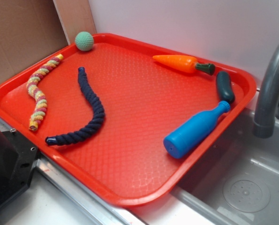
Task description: Grab the multicolored rope.
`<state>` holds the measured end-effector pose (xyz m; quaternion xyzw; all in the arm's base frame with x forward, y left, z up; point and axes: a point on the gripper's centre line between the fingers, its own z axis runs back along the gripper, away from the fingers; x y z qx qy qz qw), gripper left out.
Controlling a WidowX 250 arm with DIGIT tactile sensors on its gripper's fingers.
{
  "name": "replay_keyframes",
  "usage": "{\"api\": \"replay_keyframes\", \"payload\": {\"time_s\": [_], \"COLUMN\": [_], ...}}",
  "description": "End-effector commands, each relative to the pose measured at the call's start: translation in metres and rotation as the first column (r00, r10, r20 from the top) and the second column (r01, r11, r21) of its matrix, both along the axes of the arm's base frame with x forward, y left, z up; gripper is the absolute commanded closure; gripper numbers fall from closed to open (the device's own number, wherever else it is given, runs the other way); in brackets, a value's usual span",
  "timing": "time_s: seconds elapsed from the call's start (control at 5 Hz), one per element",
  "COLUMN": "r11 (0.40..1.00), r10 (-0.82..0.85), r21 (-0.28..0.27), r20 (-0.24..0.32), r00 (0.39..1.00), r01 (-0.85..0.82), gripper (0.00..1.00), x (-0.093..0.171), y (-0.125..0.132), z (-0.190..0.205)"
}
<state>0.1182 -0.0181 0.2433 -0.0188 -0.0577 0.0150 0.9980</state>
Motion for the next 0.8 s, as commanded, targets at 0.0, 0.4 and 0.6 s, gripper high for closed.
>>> {"api": "replay_keyframes", "payload": {"time_s": [0.0,0.4,0.6], "r11": [1.000,0.874,0.748], "r10": [0.000,0.479,0.660], "r21": [0.000,0.060,0.079], "r20": [0.000,0.060,0.014], "r00": [1.000,0.876,0.751], "r01": [0.000,-0.482,-0.659], "gripper": [0.00,0.00,0.00], "x": [0.000,0.015,0.012], "y": [0.000,0.088,0.104], "z": [0.000,-0.073,-0.118]}}
